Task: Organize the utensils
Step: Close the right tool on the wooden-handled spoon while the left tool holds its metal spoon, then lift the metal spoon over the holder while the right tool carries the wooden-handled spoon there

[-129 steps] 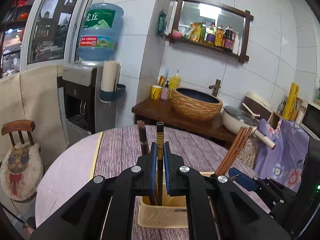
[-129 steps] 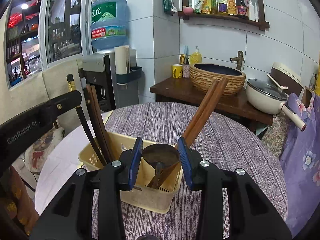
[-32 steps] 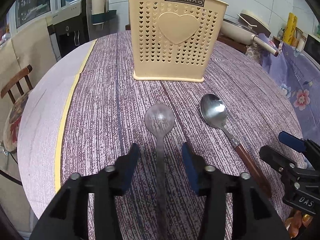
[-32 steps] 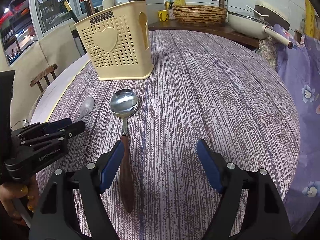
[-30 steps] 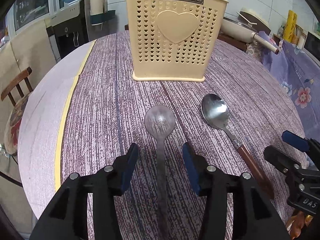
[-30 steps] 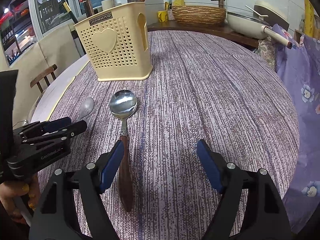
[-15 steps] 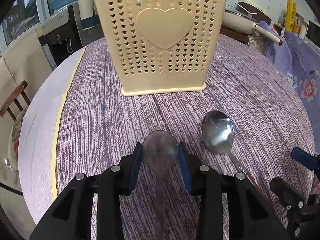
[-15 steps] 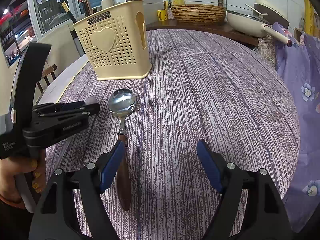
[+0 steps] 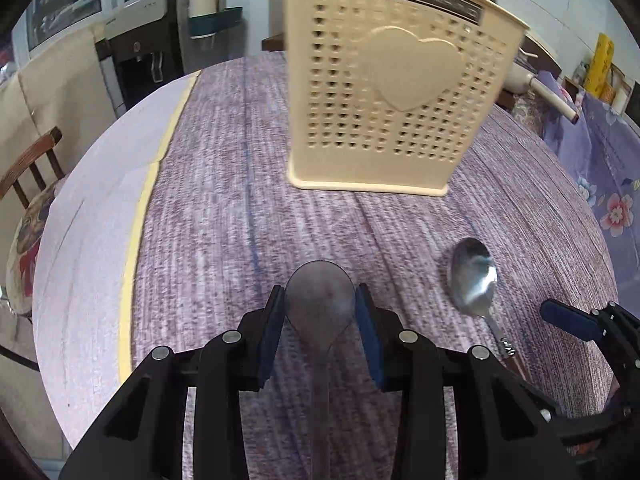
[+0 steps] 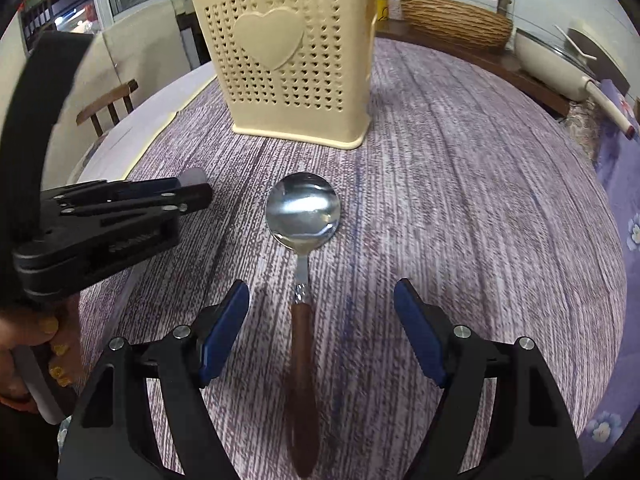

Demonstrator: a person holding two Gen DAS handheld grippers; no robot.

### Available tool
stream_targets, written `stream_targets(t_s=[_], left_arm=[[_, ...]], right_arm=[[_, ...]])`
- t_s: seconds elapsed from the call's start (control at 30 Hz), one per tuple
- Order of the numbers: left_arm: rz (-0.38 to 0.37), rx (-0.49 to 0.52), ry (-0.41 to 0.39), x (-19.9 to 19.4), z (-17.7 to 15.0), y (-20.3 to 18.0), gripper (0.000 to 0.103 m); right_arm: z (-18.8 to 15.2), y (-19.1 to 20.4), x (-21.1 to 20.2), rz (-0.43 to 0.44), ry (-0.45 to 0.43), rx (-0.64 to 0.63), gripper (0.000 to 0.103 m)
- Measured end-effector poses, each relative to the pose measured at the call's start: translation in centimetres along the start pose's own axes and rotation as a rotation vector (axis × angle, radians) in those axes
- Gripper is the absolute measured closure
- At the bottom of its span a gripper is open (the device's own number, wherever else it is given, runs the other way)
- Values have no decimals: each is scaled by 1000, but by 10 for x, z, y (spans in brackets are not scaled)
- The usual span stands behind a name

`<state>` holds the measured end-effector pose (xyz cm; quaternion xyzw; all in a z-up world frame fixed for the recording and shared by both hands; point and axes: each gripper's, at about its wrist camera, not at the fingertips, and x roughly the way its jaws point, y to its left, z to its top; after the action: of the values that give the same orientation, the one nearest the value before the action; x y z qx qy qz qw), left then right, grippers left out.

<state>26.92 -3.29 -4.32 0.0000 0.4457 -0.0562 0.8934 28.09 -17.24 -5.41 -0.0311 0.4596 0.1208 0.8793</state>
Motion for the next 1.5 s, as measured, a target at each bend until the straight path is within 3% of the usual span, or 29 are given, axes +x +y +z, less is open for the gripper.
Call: stream_targets(t_s=[0.53, 0.77, 0.9, 1.5], left_arm=[[-2, -12, -16, -1, -3, 7, 67], [-1, -8, -17, -1, -3, 8, 67], [6, -4, -18, -1, -3, 6, 67], [-11, -17, -17, -1, -1, 4, 67]], right_arm=[[39, 13, 35, -35, 25, -45, 28], [41, 12, 34, -23, 8, -62, 49], [42, 16, 33, -19, 7, -68, 55], [43, 6, 31, 24, -8, -15, 55]])
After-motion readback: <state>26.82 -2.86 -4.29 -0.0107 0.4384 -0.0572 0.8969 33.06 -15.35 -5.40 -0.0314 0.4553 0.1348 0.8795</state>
